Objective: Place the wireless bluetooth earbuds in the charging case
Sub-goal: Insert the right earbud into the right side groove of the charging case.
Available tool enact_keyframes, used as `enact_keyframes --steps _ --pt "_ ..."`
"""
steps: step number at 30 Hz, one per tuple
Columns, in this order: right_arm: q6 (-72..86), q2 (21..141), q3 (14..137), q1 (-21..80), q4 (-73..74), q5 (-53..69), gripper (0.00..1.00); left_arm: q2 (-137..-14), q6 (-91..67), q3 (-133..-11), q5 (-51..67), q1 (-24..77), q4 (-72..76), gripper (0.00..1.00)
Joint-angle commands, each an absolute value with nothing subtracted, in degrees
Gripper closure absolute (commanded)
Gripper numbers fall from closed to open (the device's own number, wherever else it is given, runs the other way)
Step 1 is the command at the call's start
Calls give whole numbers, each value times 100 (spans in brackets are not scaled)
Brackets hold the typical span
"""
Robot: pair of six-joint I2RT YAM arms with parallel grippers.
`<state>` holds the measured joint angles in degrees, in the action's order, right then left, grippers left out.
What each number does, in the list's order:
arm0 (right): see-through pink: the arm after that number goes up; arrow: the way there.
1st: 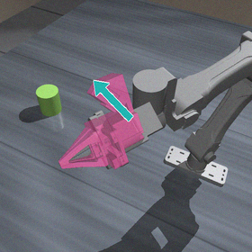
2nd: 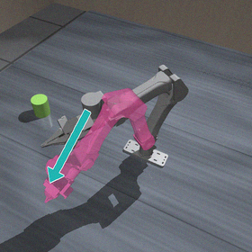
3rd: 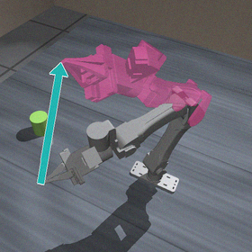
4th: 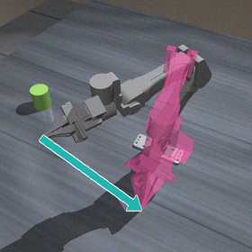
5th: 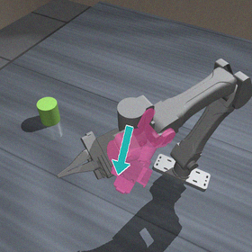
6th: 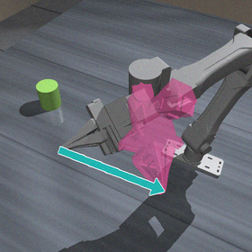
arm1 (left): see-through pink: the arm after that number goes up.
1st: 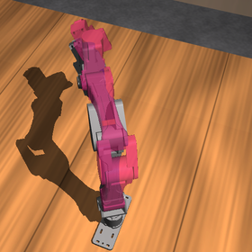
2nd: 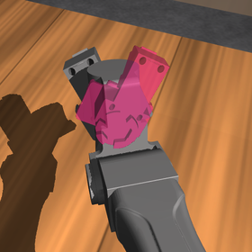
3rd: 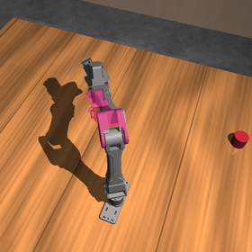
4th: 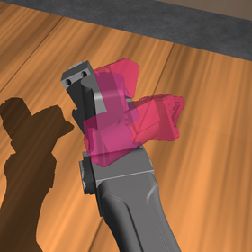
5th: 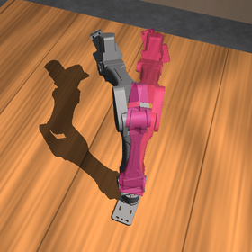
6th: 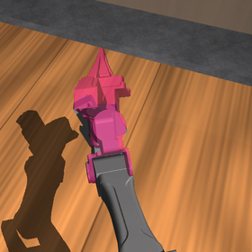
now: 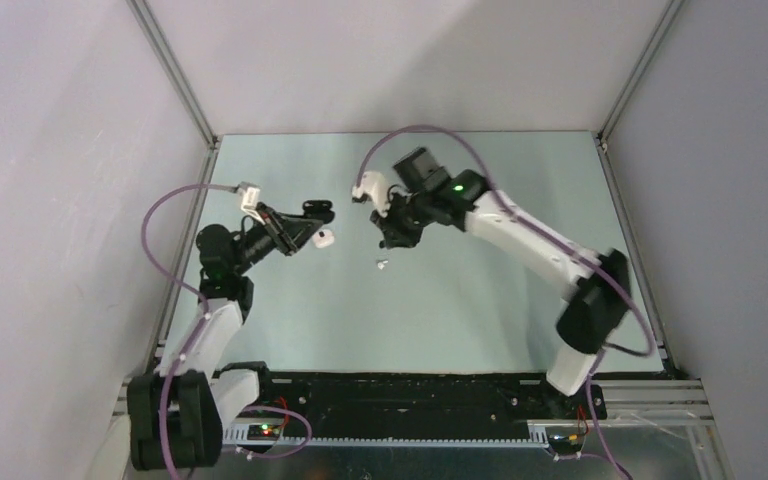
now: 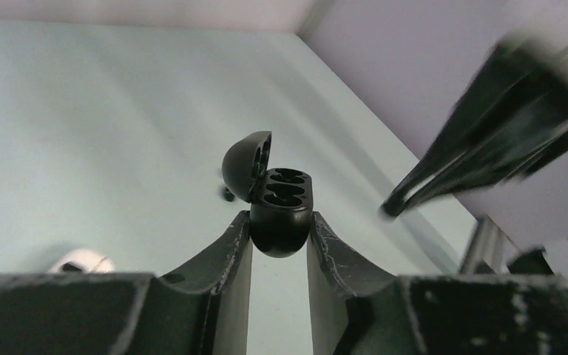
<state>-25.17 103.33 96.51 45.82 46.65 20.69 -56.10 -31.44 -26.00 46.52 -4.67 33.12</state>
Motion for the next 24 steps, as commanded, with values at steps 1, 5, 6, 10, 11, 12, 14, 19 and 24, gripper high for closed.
enact_keyframes --steps 1,5,6,10,11,12,14,19,24 --pt "-3211 9164 10017 4745 5304 2080 100 -6199 -3067 -2675 5921 106 5065 100" --pt "-3486 8948 10387 5154 5722 1313 100 -6580 -3053 -2861 6252 567 5561 100" --pt "-3469 8963 10441 5279 5761 1153 100 -6637 -3002 -2919 6303 660 5584 100" --pt "-3025 9194 10873 5443 6050 591 100 -6813 -2922 -3175 6628 832 5652 100" --pt "-2848 9323 11066 5446 6114 495 100 -6915 -2884 -3277 6702 851 5682 100" --pt "-2778 9390 11153 5448 6259 407 100 -6964 -2875 -3330 6822 900 5723 100" --pt "-2647 9550 11477 5430 6406 328 100 -7068 -2872 -3449 6923 978 5797 100" --pt "-2477 9775 11841 5390 6436 271 100 -7076 -2914 -3503 7020 1075 5982 100" --pt "-2379 9886 12102 5390 6439 310 100 -6946 -2801 -3446 7095 1150 5949 100"
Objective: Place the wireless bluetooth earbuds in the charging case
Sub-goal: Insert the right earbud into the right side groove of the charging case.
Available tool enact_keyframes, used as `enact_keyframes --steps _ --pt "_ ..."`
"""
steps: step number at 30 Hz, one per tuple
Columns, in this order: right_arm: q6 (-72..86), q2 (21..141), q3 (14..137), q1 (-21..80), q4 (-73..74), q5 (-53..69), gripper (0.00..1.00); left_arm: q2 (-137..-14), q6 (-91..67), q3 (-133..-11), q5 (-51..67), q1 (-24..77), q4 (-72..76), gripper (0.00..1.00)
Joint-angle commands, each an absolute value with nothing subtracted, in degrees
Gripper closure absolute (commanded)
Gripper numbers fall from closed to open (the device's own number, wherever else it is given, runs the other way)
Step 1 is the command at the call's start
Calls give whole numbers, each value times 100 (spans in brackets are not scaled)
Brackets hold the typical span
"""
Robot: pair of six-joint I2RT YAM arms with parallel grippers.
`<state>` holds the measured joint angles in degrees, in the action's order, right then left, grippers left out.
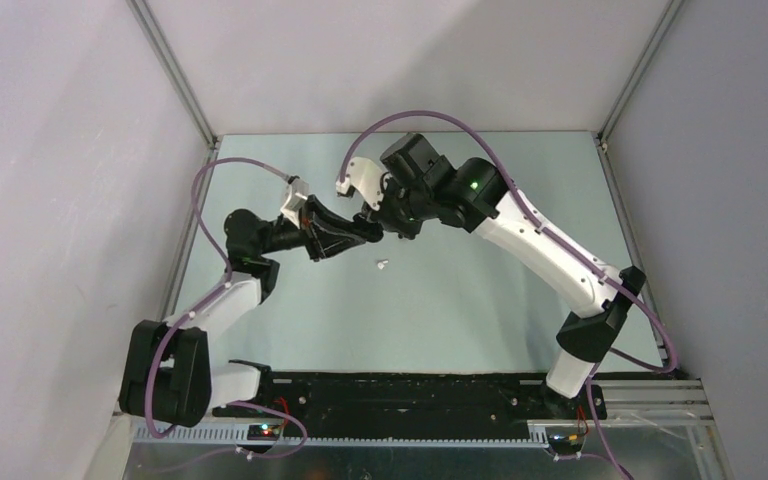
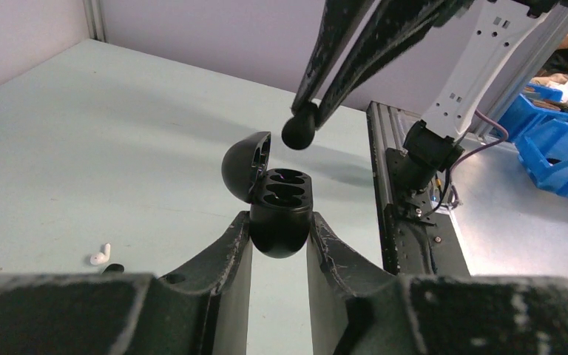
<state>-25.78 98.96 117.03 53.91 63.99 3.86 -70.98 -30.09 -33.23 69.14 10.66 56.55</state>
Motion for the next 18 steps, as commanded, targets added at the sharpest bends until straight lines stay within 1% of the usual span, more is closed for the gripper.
enact_keyframes --steps 1,4,13,18 --pt "-2364 9894 12102 5395 6442 318 100 -6911 -2802 -3412 7071 1177 5945 100" --pt "-2315 9902 12111 5388 6442 411 100 -6841 -2831 -3377 6999 1221 5915 100" --pt "-1886 9889 12075 5275 6469 1281 100 -6826 -3401 -3432 6618 1246 6087 100" --pt "-1806 9916 12084 5227 6351 1261 100 -6759 -3445 -3439 6634 1244 6062 100"
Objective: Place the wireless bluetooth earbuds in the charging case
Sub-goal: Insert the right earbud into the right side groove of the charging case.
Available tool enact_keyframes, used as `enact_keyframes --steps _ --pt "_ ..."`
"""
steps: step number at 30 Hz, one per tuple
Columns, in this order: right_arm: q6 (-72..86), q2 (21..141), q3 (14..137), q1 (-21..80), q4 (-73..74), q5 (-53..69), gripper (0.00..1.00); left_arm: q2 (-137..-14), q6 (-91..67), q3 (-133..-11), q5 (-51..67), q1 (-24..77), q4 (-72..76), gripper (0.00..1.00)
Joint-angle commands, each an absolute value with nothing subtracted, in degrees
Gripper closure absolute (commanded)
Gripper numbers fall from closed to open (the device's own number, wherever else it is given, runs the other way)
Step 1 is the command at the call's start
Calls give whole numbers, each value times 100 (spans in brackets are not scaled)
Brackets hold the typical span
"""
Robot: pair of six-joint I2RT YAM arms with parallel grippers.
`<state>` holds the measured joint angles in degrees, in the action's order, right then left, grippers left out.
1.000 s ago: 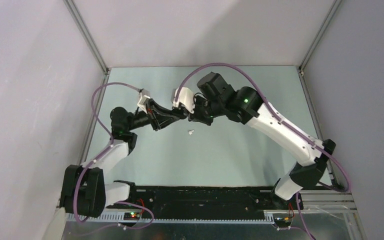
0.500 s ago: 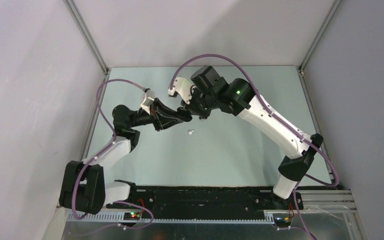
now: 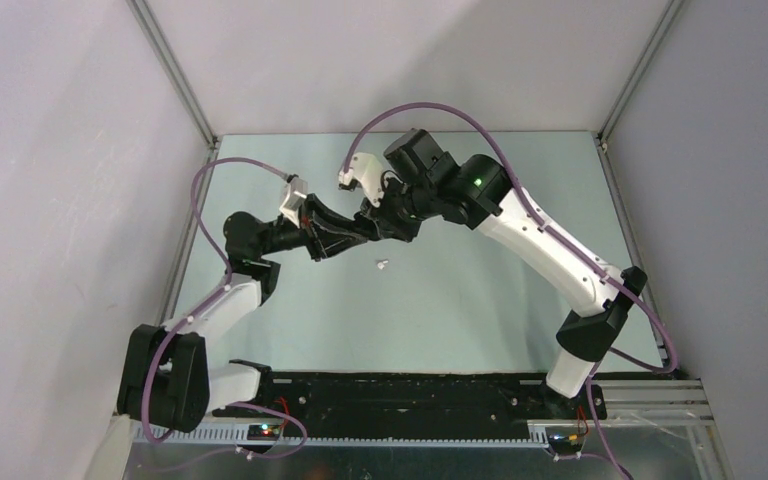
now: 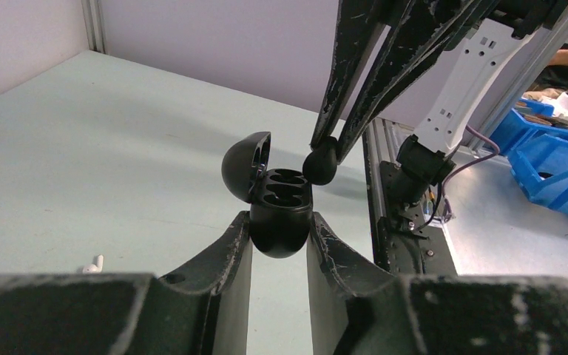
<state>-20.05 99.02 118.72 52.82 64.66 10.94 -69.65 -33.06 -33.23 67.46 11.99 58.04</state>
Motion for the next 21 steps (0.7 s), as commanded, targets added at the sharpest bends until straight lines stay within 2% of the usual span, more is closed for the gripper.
enact_keyframes --steps 1,12,21 --pt "-1804 9924 12085 5219 6312 1218 100 -6755 -3445 -3438 6648 1246 6044 100" --pt "-1857 9780 11953 5028 5979 1422 100 -6691 -3305 -3516 7017 1274 5934 100" --pt "-1953 9748 11807 5166 5978 1751 99 -6666 -3441 -3595 6833 1292 5952 100"
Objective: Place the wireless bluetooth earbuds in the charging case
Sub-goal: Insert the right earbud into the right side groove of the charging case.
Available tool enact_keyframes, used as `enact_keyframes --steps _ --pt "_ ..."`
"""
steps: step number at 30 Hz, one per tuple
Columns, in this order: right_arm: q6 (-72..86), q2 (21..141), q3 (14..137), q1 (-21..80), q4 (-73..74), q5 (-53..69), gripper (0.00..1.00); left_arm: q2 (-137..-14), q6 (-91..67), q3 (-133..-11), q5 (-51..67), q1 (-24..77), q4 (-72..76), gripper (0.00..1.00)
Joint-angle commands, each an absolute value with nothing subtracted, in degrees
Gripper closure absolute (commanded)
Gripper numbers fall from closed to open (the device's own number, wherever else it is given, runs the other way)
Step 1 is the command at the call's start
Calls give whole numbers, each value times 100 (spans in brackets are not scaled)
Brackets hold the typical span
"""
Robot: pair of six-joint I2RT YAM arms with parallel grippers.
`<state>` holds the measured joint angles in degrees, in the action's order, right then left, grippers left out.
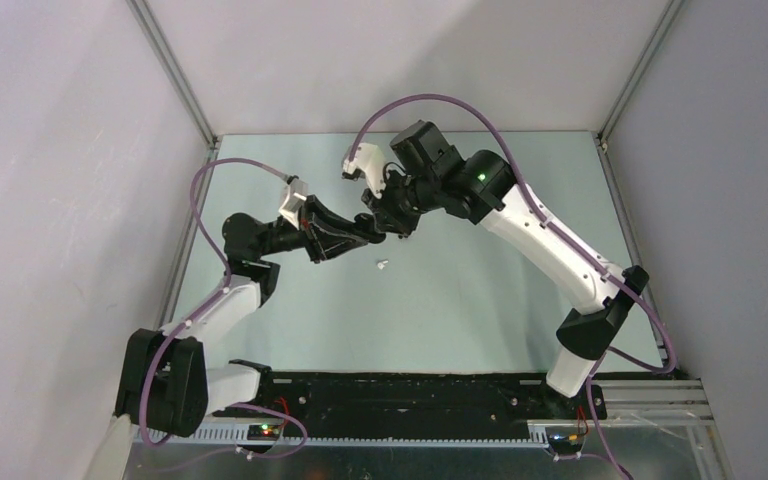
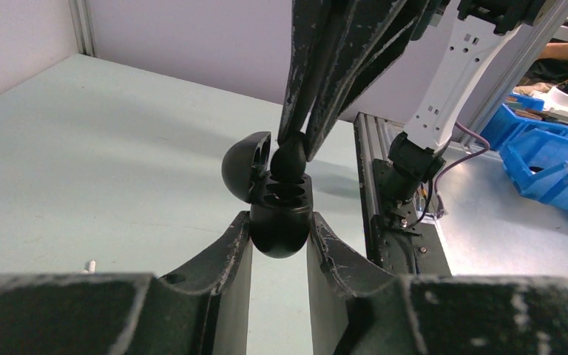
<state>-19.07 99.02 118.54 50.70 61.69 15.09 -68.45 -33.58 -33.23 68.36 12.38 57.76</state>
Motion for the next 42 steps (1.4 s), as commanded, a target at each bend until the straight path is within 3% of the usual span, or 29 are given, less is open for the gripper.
enact_keyframes --steps 1,31,42 --pt "-1987 9721 11730 5180 5956 1732 99 -6668 -3462 -3599 6831 1292 5957 100" --pt "-2182 9343 11077 5105 5979 1439 99 -6657 -3502 -3626 6791 1294 5985 100" --pt "-2025 9476 11201 5181 5872 1424 93 -6630 -3476 -3572 6796 1326 5999 100"
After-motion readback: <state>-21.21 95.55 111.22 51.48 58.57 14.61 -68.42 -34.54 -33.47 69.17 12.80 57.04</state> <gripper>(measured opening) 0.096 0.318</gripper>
